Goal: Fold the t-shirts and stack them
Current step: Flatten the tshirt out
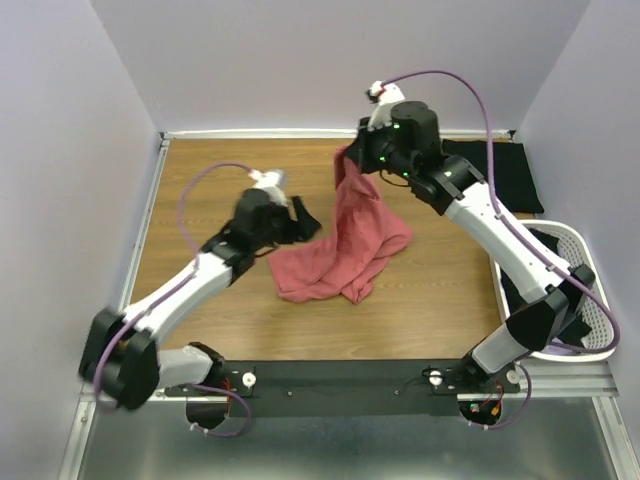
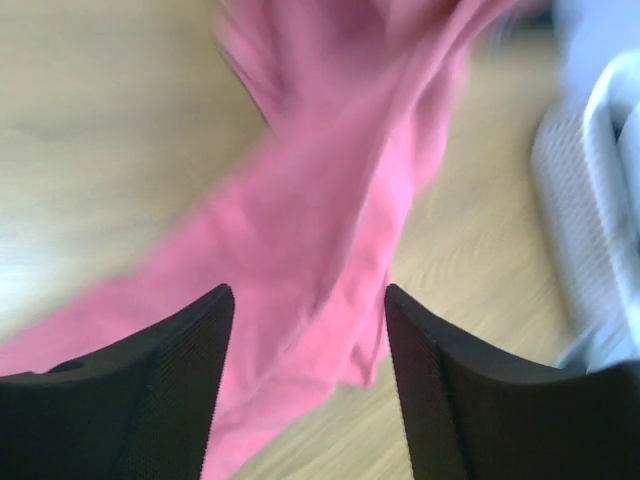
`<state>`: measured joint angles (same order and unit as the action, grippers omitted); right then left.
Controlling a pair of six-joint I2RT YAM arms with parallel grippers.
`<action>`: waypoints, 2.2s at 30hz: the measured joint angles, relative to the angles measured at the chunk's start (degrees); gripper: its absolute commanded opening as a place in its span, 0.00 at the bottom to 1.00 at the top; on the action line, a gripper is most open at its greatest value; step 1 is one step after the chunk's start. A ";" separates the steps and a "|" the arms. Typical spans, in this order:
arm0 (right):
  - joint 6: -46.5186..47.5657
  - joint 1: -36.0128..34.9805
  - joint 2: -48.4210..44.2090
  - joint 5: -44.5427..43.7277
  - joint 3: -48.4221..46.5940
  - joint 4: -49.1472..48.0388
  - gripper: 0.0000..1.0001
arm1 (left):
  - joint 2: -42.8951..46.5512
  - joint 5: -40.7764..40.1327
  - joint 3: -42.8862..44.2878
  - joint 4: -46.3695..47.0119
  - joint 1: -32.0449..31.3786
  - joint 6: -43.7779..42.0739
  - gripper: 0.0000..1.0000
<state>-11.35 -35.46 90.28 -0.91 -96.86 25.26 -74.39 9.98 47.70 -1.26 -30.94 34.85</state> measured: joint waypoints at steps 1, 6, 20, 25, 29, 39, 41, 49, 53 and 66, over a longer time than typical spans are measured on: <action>0.39 -2.12 0.74 -0.11 -1.16 0.17 0.01 | 5.03 -1.51 -1.55 0.24 2.14 1.38 0.75; 0.94 -14.29 10.12 -0.57 -4.37 0.83 0.34 | 25.86 -12.20 -6.08 -2.51 11.50 5.95 0.77; -0.44 -21.09 14.91 -4.98 5.49 7.17 0.70 | 41.57 -22.40 -16.00 -17.42 12.17 8.50 0.83; -2.40 -12.87 7.80 -6.12 15.37 6.97 0.68 | 29.18 -21.33 -16.55 -15.08 12.17 6.80 0.84; -3.63 -11.78 6.78 -5.90 23.17 6.45 0.68 | 18.18 -21.75 -13.33 -13.77 12.85 2.97 0.84; -4.63 -11.67 6.49 -4.42 29.31 5.11 0.67 | -8.48 -23.41 1.03 -12.04 18.56 -10.93 0.77; -4.79 -11.67 6.32 -3.96 29.38 4.42 0.67 | -11.54 -23.43 2.40 -12.24 19.32 -12.92 0.77; -5.42 -11.67 4.90 -3.02 30.42 2.99 0.67 | -20.33 -23.04 7.54 -12.37 20.33 -19.26 0.73; -5.64 -11.67 4.74 -2.78 30.58 2.67 0.67 | -22.69 -22.67 8.96 -12.31 20.74 -20.52 0.72; -7.39 -11.67 4.74 -2.27 32.06 1.81 0.67 | -27.80 -20.31 11.96 -11.06 21.51 -22.60 0.64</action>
<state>-18.74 -47.13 95.02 -3.18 -64.79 27.07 -102.19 -10.33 59.66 -12.32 -9.43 12.25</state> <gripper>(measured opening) 0.669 0.665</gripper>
